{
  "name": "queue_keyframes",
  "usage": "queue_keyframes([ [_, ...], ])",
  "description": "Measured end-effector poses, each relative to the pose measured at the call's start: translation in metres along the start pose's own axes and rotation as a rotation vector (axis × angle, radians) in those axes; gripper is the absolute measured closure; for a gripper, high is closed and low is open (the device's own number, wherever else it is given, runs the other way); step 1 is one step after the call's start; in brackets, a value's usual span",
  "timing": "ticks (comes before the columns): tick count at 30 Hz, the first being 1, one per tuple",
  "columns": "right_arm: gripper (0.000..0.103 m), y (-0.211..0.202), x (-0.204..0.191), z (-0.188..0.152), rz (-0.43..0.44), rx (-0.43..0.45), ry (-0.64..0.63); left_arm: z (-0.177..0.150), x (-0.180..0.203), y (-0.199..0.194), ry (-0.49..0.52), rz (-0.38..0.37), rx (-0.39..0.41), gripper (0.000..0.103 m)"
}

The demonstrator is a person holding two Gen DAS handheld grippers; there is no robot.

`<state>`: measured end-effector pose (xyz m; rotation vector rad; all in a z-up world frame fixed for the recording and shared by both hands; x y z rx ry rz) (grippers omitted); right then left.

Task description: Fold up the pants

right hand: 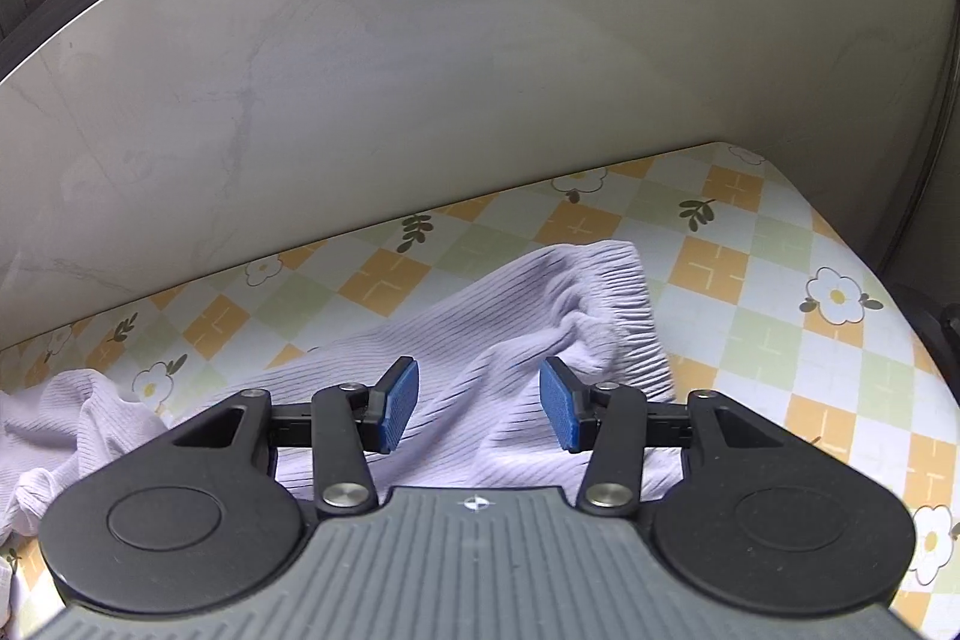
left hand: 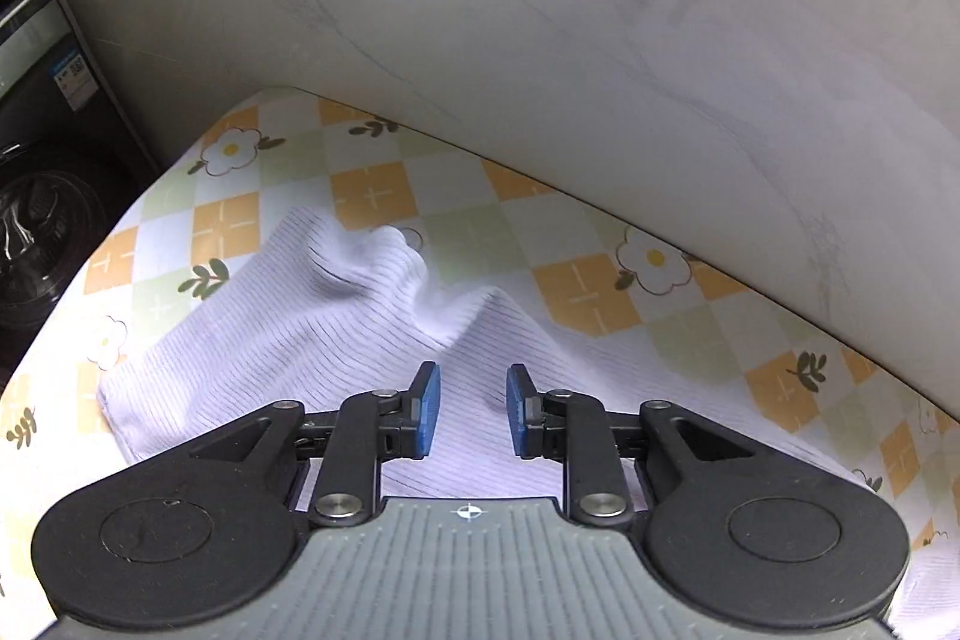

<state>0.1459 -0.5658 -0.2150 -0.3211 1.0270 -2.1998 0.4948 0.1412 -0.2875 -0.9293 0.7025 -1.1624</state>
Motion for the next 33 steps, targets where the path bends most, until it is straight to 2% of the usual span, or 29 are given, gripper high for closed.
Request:
queue_keyframes([
  [1, 0.055, 0.001, 0.009, 0.004, -0.020, 0.006, -0.007, -0.005, 0.008, 0.003, -0.002, -0.012, -0.010, 0.067],
  [5, 0.054, 0.012, 0.038, 0.021, -0.077, 0.040, -0.036, -0.028, 0.045, 0.014, 0.012, -0.047, -0.050, 0.066],
  [7, 0.052, 0.026, 0.050, 0.032, -0.072, 0.042, -0.032, -0.035, 0.062, 0.016, 0.022, -0.057, -0.059, 0.066],
  [10, 0.043, 0.054, 0.057, 0.042, -0.055, 0.009, -0.012, -0.042, 0.081, 0.024, 0.046, -0.043, -0.081, 0.066],
  [14, 0.042, 0.090, 0.059, 0.041, -0.073, -0.077, -0.019, -0.043, 0.084, 0.036, 0.055, 0.010, -0.100, 0.066],
  [16, 0.044, 0.103, 0.057, 0.037, -0.040, -0.128, -0.006, -0.042, 0.085, 0.043, 0.063, 0.044, -0.107, 0.066],
  [18, 0.064, 0.108, 0.055, 0.033, -0.039, -0.149, -0.033, -0.044, 0.081, 0.051, 0.067, 0.067, -0.120, 0.066],
  [19, 0.065, 0.106, 0.055, 0.033, -0.039, -0.146, -0.041, -0.044, 0.080, 0.054, 0.066, 0.076, -0.120, 0.063],
  [21, 0.067, 0.091, 0.056, 0.039, -0.062, -0.071, -0.052, -0.042, 0.082, 0.056, 0.067, 0.092, -0.107, 0.062],
  [23, 0.068, 0.065, 0.057, 0.051, -0.150, 0.083, -0.067, -0.039, 0.083, 0.055, 0.066, 0.107, -0.104, 0.062],
  [26, 0.067, 0.053, 0.080, 0.069, -0.222, 0.204, 0.033, -0.036, 0.089, 0.054, 0.055, 0.126, -0.088, 0.062],
  [28, 0.065, 0.065, 0.093, 0.075, -0.209, 0.167, 0.094, -0.033, 0.096, 0.060, 0.045, 0.120, -0.078, 0.062],
  [29, 0.061, 0.073, 0.097, 0.076, -0.208, 0.143, 0.107, -0.032, 0.099, 0.060, 0.042, 0.122, -0.075, 0.062],
  [31, 0.057, 0.078, 0.096, 0.077, -0.228, 0.134, 0.090, -0.030, 0.107, 0.062, 0.052, 0.147, -0.067, 0.062],
  [33, 0.044, 0.069, 0.091, 0.079, -0.200, 0.156, 0.070, -0.027, 0.113, 0.064, 0.070, 0.170, -0.053, 0.062],
])
Point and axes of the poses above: each gripper's, at about its wrist camera, not at the fingertips, and y roughly the way its jaws point, x to its right, z to its top, the point moved 4 cm from there along y, roughly the way its jaws point, and after that the axes turned 5 degrees about y, right-handed, at the moved point
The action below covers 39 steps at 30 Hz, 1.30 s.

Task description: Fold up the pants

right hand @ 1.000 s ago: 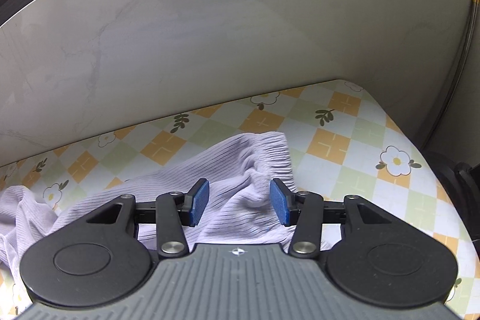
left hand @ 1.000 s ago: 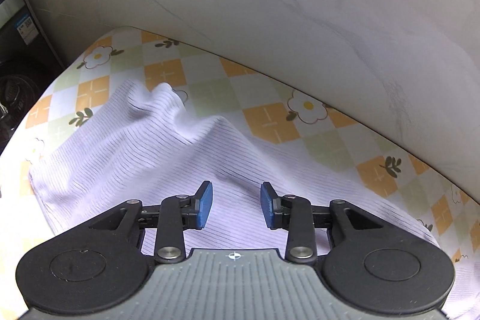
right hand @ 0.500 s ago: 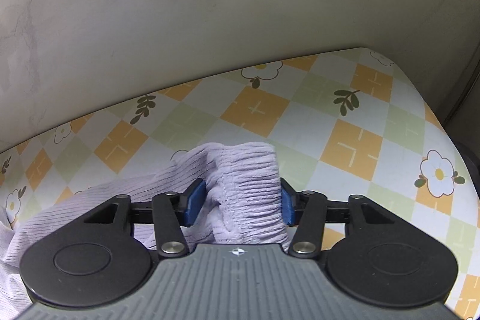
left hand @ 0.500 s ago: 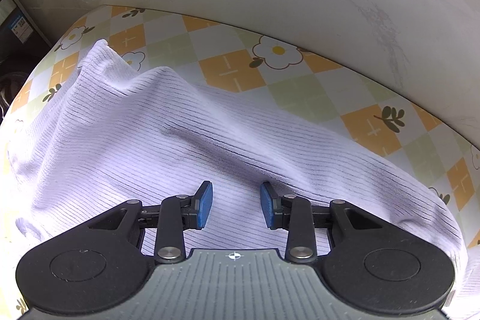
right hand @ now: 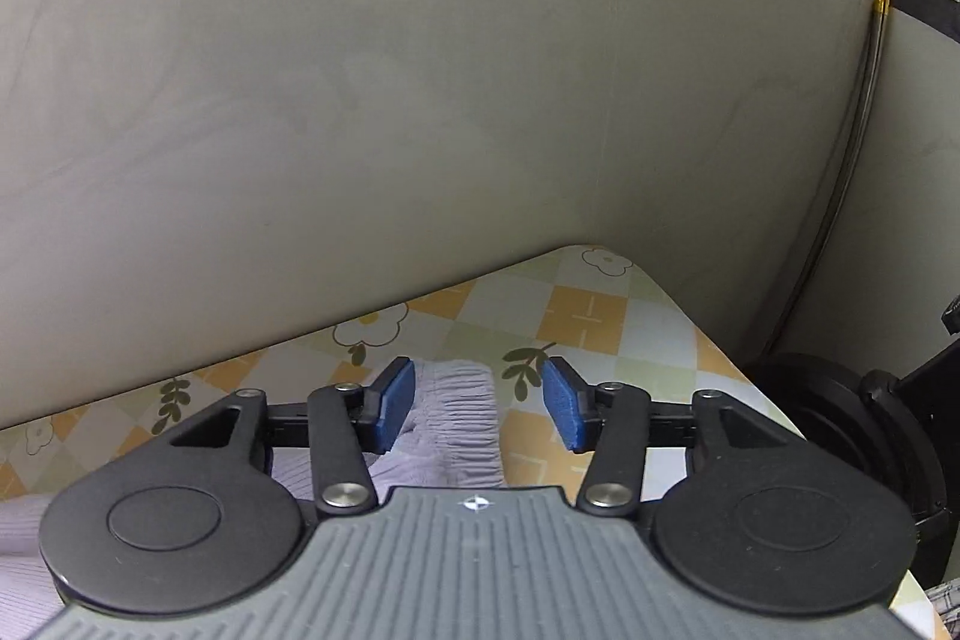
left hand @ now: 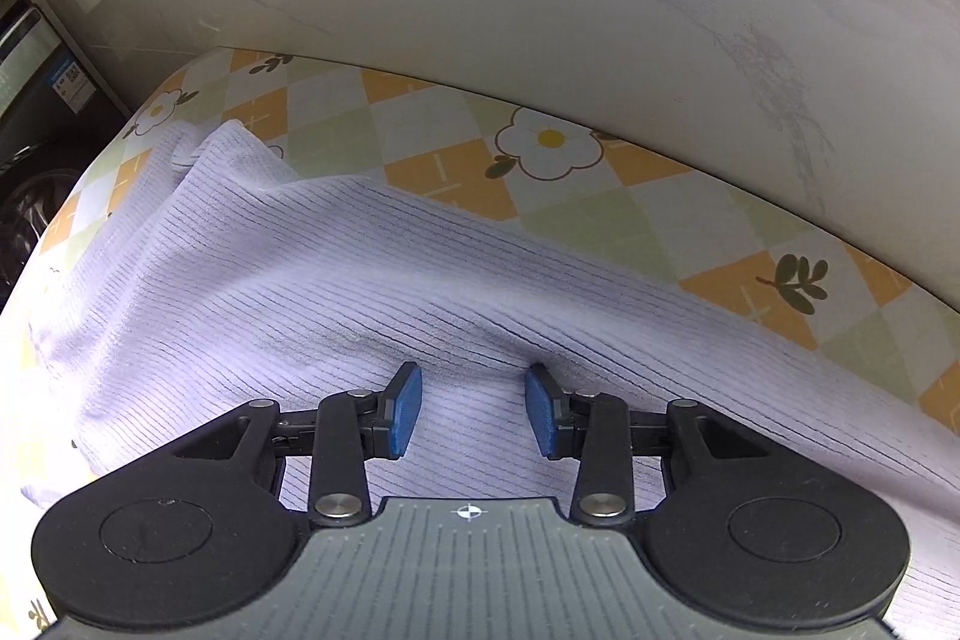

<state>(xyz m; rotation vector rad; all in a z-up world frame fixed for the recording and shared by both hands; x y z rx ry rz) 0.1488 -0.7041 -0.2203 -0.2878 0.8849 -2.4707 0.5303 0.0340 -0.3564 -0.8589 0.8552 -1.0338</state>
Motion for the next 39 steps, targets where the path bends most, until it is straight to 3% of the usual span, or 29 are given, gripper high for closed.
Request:
queue_keyframes([
  [3, 0.040, -0.021, -0.004, -0.003, 0.077, 0.004, -0.040, 0.007, 0.004, 0.004, 0.003, 0.015, 0.019, 0.062],
  [7, 0.043, -0.036, -0.005, -0.020, 0.137, -0.084, -0.094, 0.020, 0.010, 0.008, 0.019, 0.043, 0.039, 0.062],
  [11, 0.047, -0.045, 0.000, -0.051, 0.139, -0.169, -0.104, 0.034, 0.021, 0.011, 0.051, 0.080, 0.050, 0.063],
  [16, 0.053, -0.031, 0.028, -0.084, 0.065, -0.259, -0.052, 0.038, 0.022, 0.011, 0.033, 0.073, 0.034, 0.063],
  [20, 0.054, -0.026, 0.048, -0.095, 0.040, -0.267, -0.007, 0.028, 0.019, -0.004, 0.020, 0.023, 0.026, 0.063],
  [25, 0.050, -0.027, 0.036, -0.084, 0.072, -0.216, -0.038, 0.007, 0.027, -0.045, 0.073, -0.035, 0.099, 0.063],
  [28, 0.034, -0.016, 0.019, -0.079, 0.073, -0.234, -0.088, -0.003, 0.044, -0.056, 0.124, -0.070, 0.102, 0.062],
  [29, 0.023, -0.009, 0.014, -0.081, 0.056, -0.264, -0.104, -0.008, 0.050, -0.056, 0.142, -0.077, 0.093, 0.062],
  [31, 0.022, 0.003, 0.013, -0.088, 0.008, -0.309, -0.133, -0.015, 0.061, -0.057, 0.168, -0.077, 0.079, 0.062],
  [34, 0.020, 0.003, 0.019, -0.087, -0.088, -0.302, -0.186, -0.024, 0.066, -0.047, 0.189, -0.046, 0.062, 0.062],
  [37, 0.020, 0.000, 0.045, -0.087, -0.192, -0.295, -0.113, -0.025, 0.064, -0.034, 0.182, 0.002, 0.035, 0.062],
  [39, 0.013, -0.001, 0.067, -0.090, -0.194, -0.308, -0.019, -0.026, 0.058, -0.033, 0.147, 0.000, 0.041, 0.059],
])
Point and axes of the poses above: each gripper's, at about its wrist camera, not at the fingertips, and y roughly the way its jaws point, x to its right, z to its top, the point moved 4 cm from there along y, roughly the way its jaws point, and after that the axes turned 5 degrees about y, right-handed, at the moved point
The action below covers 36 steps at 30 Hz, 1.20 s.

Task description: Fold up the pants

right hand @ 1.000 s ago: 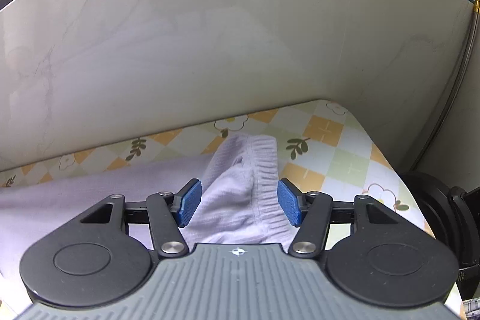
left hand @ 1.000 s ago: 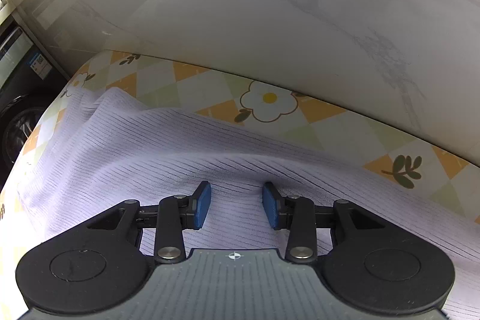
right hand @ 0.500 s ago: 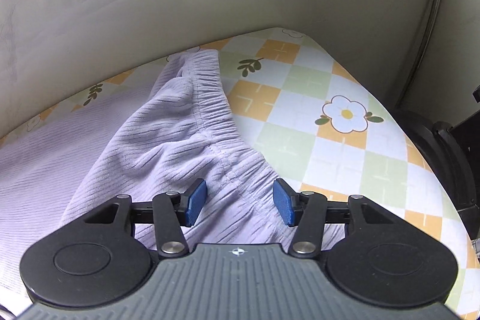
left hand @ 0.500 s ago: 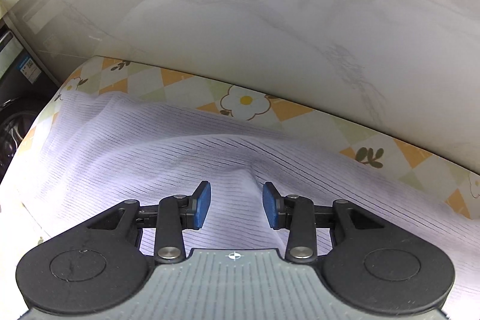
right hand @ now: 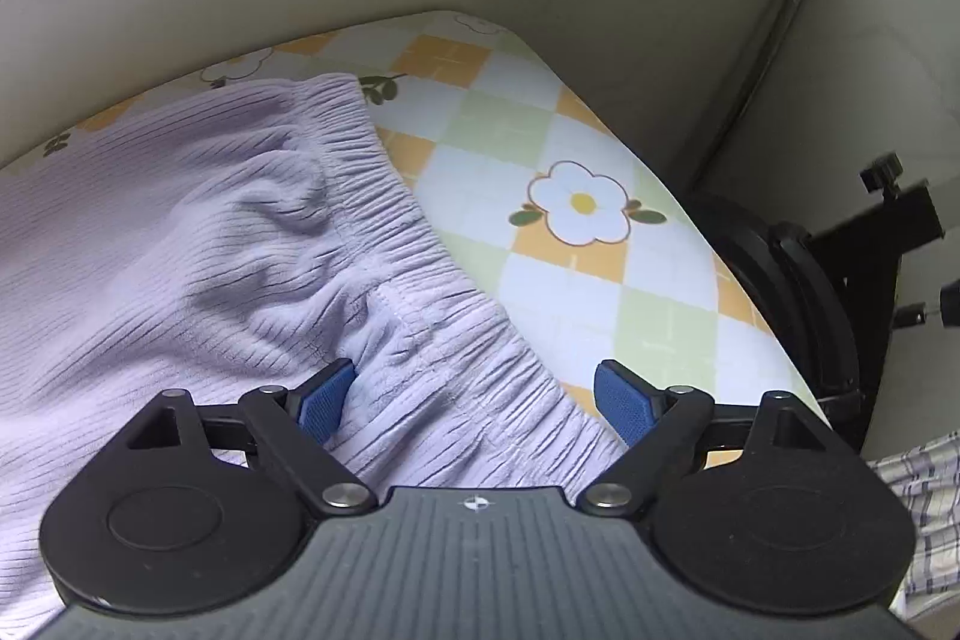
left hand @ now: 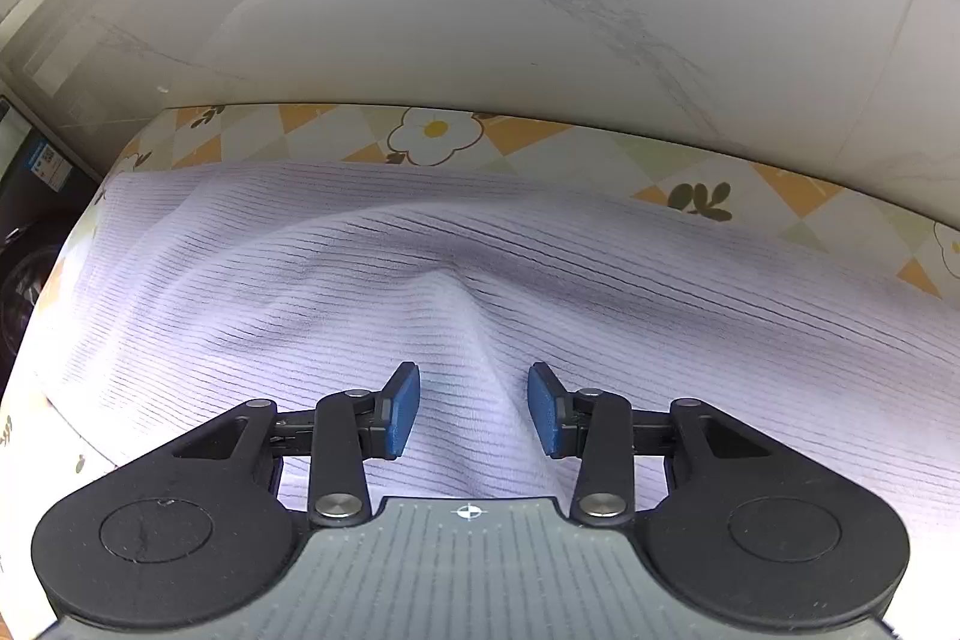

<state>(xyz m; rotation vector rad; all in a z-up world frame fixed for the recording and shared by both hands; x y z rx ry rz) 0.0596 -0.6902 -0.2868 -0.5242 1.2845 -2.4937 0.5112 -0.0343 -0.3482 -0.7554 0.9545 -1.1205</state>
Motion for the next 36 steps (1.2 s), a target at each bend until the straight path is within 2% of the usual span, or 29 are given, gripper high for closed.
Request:
queue_keyframes([
  [4, 0.012, -0.004, 0.002, 0.000, -0.013, 0.001, -0.019, -0.002, 0.003, -0.007, 0.010, -0.009, -0.010, 0.059],
  [6, 0.023, -0.016, -0.002, 0.004, 0.021, 0.004, 0.001, -0.003, -0.001, -0.010, -0.005, -0.033, -0.025, 0.059],
  [10, 0.019, -0.055, -0.017, 0.010, 0.120, 0.073, 0.007, -0.008, -0.025, -0.024, -0.057, -0.118, -0.032, 0.059],
  [16, 0.018, -0.098, -0.078, -0.008, 0.340, 0.055, -0.012, -0.020, -0.115, -0.028, -0.165, -0.123, -0.047, 0.059],
  [19, 0.018, -0.114, -0.130, -0.034, 0.435, 0.027, -0.075, -0.035, -0.167, -0.028, -0.255, -0.116, -0.077, 0.059],
  [23, 0.023, -0.122, -0.187, -0.069, 0.508, -0.022, -0.146, -0.063, -0.249, -0.016, -0.431, -0.104, -0.138, 0.058],
  [26, 0.023, -0.123, -0.213, -0.084, 0.505, -0.046, -0.162, -0.085, -0.315, -0.001, -0.594, -0.073, -0.156, 0.058],
  [29, 0.024, -0.121, -0.229, -0.095, 0.496, -0.074, -0.182, -0.098, -0.363, 0.019, -0.754, -0.078, -0.157, 0.058],
  [33, 0.024, -0.125, -0.239, -0.101, 0.470, -0.055, -0.202, -0.102, -0.382, 0.044, -0.848, -0.130, -0.157, 0.058],
  [36, 0.024, -0.129, -0.235, -0.103, 0.448, -0.044, -0.191, -0.099, -0.381, 0.058, -0.864, -0.156, -0.149, 0.057],
])
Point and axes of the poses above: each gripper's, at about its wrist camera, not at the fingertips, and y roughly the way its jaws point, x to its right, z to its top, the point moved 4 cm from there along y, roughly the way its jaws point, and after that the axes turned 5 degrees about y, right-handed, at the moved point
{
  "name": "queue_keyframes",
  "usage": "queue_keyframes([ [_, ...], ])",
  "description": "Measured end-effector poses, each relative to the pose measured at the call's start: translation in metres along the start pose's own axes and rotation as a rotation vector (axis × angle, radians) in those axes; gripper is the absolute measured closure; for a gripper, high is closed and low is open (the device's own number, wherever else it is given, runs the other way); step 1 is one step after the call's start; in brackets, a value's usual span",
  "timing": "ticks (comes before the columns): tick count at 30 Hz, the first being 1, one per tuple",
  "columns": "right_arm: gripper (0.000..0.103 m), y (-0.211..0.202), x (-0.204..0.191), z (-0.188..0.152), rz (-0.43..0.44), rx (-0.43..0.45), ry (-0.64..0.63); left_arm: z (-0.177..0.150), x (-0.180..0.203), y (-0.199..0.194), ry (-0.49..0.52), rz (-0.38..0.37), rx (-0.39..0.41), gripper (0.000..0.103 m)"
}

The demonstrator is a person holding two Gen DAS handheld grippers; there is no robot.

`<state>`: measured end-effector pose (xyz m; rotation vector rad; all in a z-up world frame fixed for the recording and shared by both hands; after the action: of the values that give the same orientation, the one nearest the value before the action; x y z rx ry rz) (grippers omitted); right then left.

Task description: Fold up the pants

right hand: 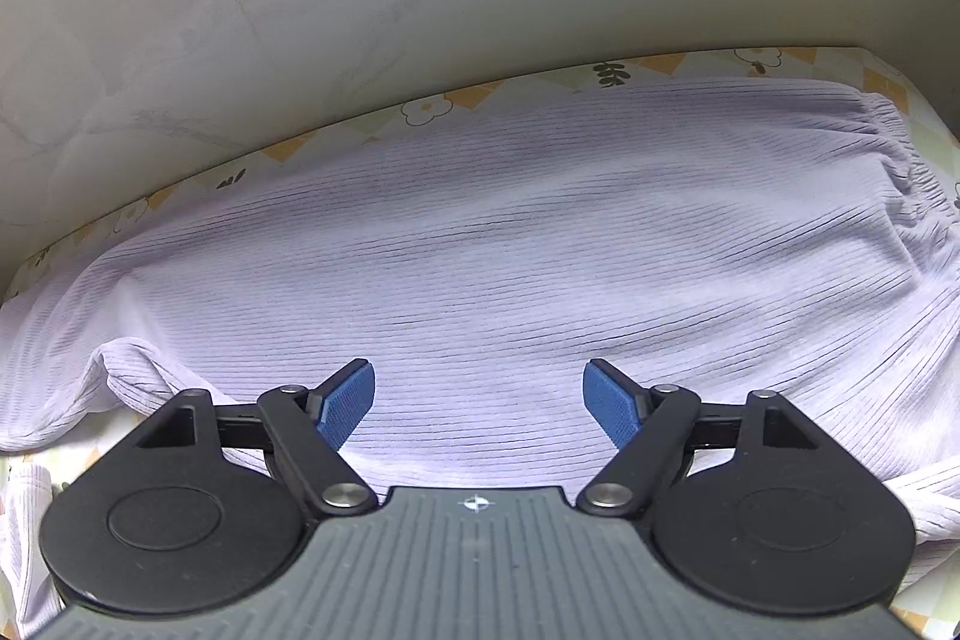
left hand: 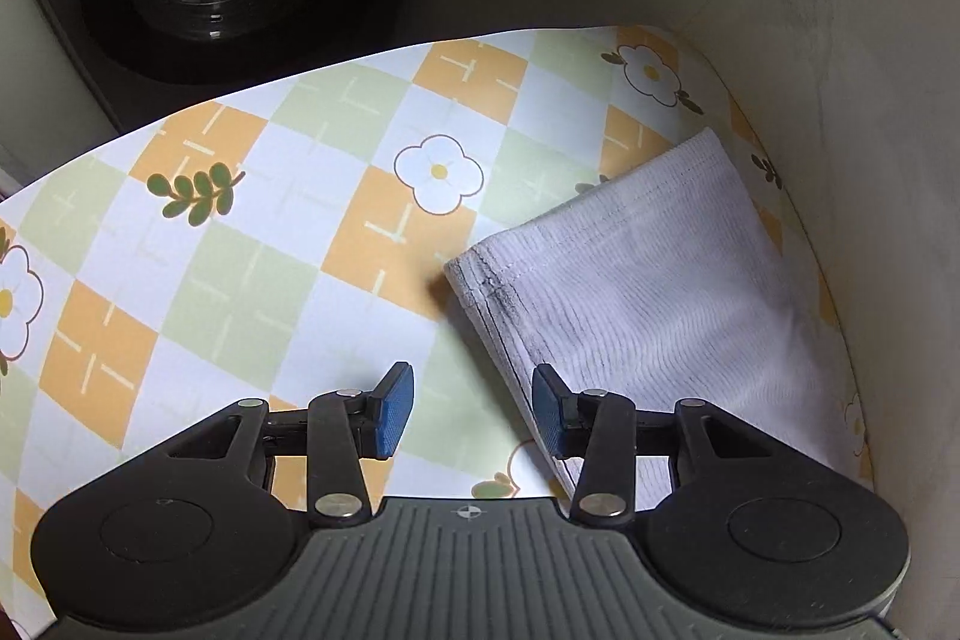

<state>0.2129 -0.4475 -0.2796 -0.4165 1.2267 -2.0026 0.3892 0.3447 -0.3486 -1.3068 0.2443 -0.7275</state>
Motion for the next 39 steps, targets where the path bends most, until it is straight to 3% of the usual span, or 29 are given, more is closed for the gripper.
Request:
queue_keyframes([
  [4, 0.024, -0.007, 0.002, -0.004, -0.029, 0.006, 0.004, -0.004, 0.014, 0.009, 0.042, -0.038, 0.008, 0.054],
  [8, 0.024, -0.009, 0.012, -0.011, -0.065, -0.001, 0.002, -0.006, 0.026, 0.015, 0.097, -0.003, 0.026, 0.059],
  [9, 0.024, -0.009, 0.014, -0.013, -0.073, -0.003, 0.003, -0.006, 0.028, 0.016, 0.113, 0.004, 0.024, 0.089],
  [10, 0.024, -0.009, 0.018, -0.015, -0.085, -0.009, 0.005, -0.006, 0.030, 0.018, 0.115, 0.002, 0.022, 0.097],
  [12, 0.024, -0.008, 0.024, -0.019, -0.113, -0.022, 0.008, -0.004, 0.029, 0.013, 0.121, 0.015, 0.046, 0.097],
  [16, 0.024, -0.006, 0.030, -0.032, -0.160, -0.067, -0.024, 0.013, 0.032, 0.002, 0.214, 0.075, 0.173, 0.097],
  [20, 0.024, -0.009, 0.030, -0.043, -0.164, -0.064, -0.027, 0.021, 0.033, 0.016, 0.251, 0.090, 0.159, 0.097],
  [23, 0.024, -0.018, 0.034, -0.043, -0.135, -0.036, 0.008, 0.015, 0.034, 0.018, 0.279, 0.091, 0.129, 0.084],
  [25, 0.024, -0.026, 0.035, -0.042, -0.115, -0.010, 0.024, 0.010, 0.031, 0.008, 0.263, 0.038, 0.111, 0.043],
  [26, 0.024, -0.030, 0.035, -0.041, -0.110, 0.004, 0.031, 0.006, 0.029, 0.001, 0.263, 0.022, 0.116, 0.040],
  [29, 0.024, -0.042, 0.036, -0.040, -0.095, 0.044, 0.063, -0.007, 0.029, -0.022, 0.327, -0.008, 0.134, 0.040],
  [32, 0.024, -0.055, 0.041, -0.040, -0.081, 0.090, 0.097, -0.033, 0.032, -0.052, 0.415, -0.090, 0.132, 0.040],
  [39, 0.024, -0.092, 0.062, -0.038, -0.096, 0.210, 0.182, -0.130, 0.059, -0.086, 0.735, -0.219, 0.062, 0.040],
])
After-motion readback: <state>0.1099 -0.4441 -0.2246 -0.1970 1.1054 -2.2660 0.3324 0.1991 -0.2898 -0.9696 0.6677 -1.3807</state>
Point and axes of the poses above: each gripper's, at about its wrist camera, not at the fingertips, and y roughly the way its jaws point, x to its right, z to its top, the point moved 4 cm from there along y, roughly the way its jaws point, and after that the axes turned 5 degrees about y, right-handed, at the moved point
